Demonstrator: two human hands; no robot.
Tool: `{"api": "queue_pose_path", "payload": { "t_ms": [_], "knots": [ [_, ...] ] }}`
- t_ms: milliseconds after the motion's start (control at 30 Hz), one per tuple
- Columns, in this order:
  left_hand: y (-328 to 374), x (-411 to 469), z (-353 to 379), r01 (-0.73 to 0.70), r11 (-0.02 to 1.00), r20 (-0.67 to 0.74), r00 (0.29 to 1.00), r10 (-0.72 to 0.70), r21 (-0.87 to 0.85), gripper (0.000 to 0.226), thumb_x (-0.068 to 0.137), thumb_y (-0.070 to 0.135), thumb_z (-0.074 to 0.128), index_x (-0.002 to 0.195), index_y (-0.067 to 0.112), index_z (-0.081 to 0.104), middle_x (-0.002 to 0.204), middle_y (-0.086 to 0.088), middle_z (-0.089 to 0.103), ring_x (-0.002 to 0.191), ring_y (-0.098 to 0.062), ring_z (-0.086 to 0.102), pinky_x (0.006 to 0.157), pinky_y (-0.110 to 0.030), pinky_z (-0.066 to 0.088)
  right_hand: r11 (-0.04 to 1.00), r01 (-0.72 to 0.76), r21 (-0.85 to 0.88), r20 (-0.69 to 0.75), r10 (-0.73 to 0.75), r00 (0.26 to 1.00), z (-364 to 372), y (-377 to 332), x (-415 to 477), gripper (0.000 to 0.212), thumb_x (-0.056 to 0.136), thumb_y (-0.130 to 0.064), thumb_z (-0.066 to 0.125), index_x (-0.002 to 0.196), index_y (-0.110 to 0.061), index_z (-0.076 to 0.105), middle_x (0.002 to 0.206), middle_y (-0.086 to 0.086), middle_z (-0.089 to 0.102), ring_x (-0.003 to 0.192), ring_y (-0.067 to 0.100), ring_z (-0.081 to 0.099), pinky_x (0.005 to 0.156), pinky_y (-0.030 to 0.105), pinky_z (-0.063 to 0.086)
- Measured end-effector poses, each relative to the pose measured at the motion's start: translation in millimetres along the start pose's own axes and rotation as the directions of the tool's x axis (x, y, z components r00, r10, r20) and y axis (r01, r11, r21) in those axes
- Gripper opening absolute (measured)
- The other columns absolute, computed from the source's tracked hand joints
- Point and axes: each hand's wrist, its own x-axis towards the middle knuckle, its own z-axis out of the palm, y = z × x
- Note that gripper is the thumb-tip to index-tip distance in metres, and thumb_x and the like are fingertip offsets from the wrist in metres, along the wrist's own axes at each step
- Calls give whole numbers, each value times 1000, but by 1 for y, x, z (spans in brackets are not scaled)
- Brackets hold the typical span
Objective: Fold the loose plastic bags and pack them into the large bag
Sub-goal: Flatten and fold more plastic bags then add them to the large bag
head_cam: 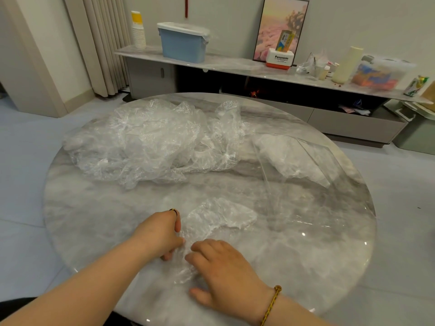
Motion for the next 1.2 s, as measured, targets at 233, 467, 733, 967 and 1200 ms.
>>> {"api": "queue_pose_path", "payload": {
  "t_ms": [233,467,733,967,1200],
  "knots": [
    [1,-10,-9,-309,944,-153,933,325,116,36,85,17,55,70,41,33,81,22,40,86,-3,49,67,-9,35,994,-63,88,-43,67,997,3,9,1,23,62,-27,37,62,-27,61,77,-15,65,62,4,61,43,14,42],
    [-4,-9,3,-395,886,26,911,412,-242,50,80,-8,33,83,39,49,120,19,45,120,5,36,93,4,24,740,-293,605,-3,370,929,-6,18,-5,43,60,-45,29,77,-14,54,64,-8,45,62,4,45,57,12,30],
    [2,-16,0,-277,878,179,913,367,-389,27,65,33,32,88,42,42,104,7,53,98,-9,47,90,-21,37,170,-430,887,214,673,708,-23,29,3,20,82,-3,47,65,-10,40,61,7,42,53,15,47,52,28,39],
    [6,-18,-2,-230,899,217,920,325,-372,48,62,69,55,99,45,37,102,17,53,92,5,51,79,-5,36,62,-576,815,296,810,506,-14,41,6,23,91,-9,42,68,-11,37,68,14,43,56,27,50,52,42,48],
    [16,-9,26,-146,940,-152,983,103,-307,50,82,33,65,125,31,42,71,5,50,104,-17,49,85,-18,39,-65,-606,793,407,796,447,-22,42,7,21,93,-10,46,72,-12,43,37,-2,49,30,14,50,30,20,39]
  ]
}}
